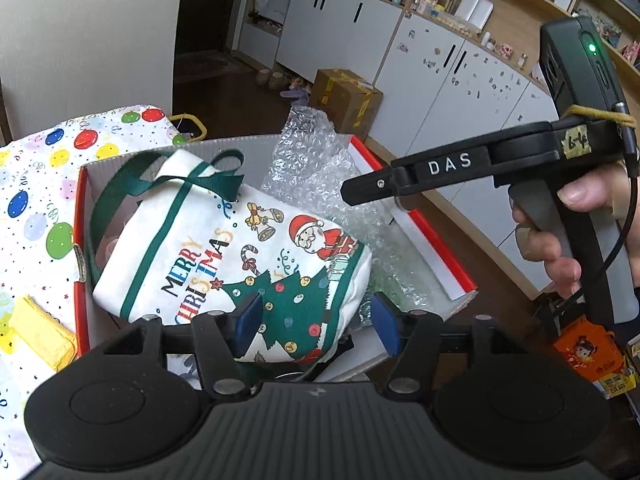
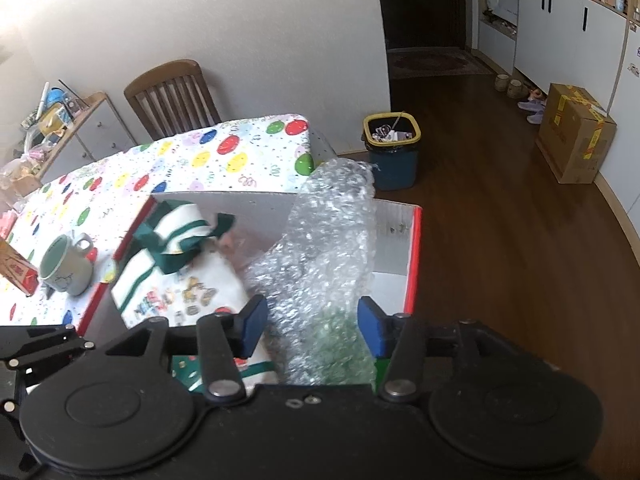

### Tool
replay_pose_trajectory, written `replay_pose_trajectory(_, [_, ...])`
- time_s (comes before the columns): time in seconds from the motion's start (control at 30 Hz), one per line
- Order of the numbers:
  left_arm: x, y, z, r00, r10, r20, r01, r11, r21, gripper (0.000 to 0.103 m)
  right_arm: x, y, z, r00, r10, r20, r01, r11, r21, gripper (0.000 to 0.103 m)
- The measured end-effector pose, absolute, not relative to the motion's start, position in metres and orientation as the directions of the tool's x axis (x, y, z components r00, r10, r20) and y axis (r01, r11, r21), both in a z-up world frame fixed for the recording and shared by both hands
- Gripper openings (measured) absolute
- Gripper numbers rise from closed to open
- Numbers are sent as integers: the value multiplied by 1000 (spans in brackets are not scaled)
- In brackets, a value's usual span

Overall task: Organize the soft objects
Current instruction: 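Lower both bags into the box and open both tools to release them, then withdraw both tools from the box toward the items on the table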

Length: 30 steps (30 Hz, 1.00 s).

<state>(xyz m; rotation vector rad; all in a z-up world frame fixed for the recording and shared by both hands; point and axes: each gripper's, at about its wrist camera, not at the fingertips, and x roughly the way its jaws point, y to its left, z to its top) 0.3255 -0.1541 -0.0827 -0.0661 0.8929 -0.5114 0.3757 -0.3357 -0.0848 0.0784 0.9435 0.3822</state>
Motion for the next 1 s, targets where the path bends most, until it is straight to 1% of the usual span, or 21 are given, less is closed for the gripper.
replay_pose_trajectory(0.07, [322,-152,-77,530,-448,-720,396,882,-257,59,371,-334,-80,533,360,-766,-296,927,230,53])
replay_pose_trajectory(0.17, [315,-148,-65,558,-442,-702,391,887,-247,64,364,-331,-71,542,373,-753,-318,921,228,58])
replay_pose_trajectory(0.2, [313,-147,-61,570,-438,-695,386,890,-243,65,361,-330,-68,545,379,-748,-324,918,229,59])
replay_pose_trajectory(0.27, [308,-143,-54,591,-433,-681,380,894,-239,65,356,-327,-62,555,388,-736,-339,913,226,64])
replay_pose_trajectory(0.33, [305,-139,-46,609,-420,-673,358,903,-239,65,351,-325,-56,570,392,-722,-354,910,215,66])
replay_pose_trajectory(0.37, [303,-136,-42,618,-419,-665,355,904,-240,67,349,-323,-53,575,396,-716,-357,909,216,69])
replay_pose_trajectory(0.43, [299,-130,-35,643,-400,-653,336,914,-229,76,345,-321,-48,580,405,-706,-363,905,222,72])
replay_pose_trajectory(0.5, [294,-120,-28,667,-386,-637,316,921,-228,78,341,-318,-43,587,416,-694,-370,901,227,75])
replay_pose_trajectory(0.57, [291,-109,-24,681,-379,-626,298,925,-236,79,336,-315,-39,595,424,-683,-373,898,233,81])
replay_pose_trajectory(0.63, [288,-97,-20,692,-367,-621,276,930,-242,80,331,-309,-34,598,438,-671,-380,892,244,84])
replay_pose_trajectory(0.77, [280,-67,-15,719,-344,-603,232,938,-258,84,320,-292,-25,606,468,-643,-401,878,261,95])
replay_pose_trajectory(0.87, [275,-42,-12,735,-318,-599,193,945,-265,85,313,-275,-20,598,494,-631,-421,864,277,100])
replay_pose_trajectory(0.93, [270,-27,-9,742,-305,-597,183,949,-258,91,309,-262,-18,590,507,-629,-430,856,287,101])
replay_pose_trajectory(1.0, [265,-11,-7,750,-300,-589,177,950,-258,93,305,-248,-16,588,510,-627,-432,854,290,101])
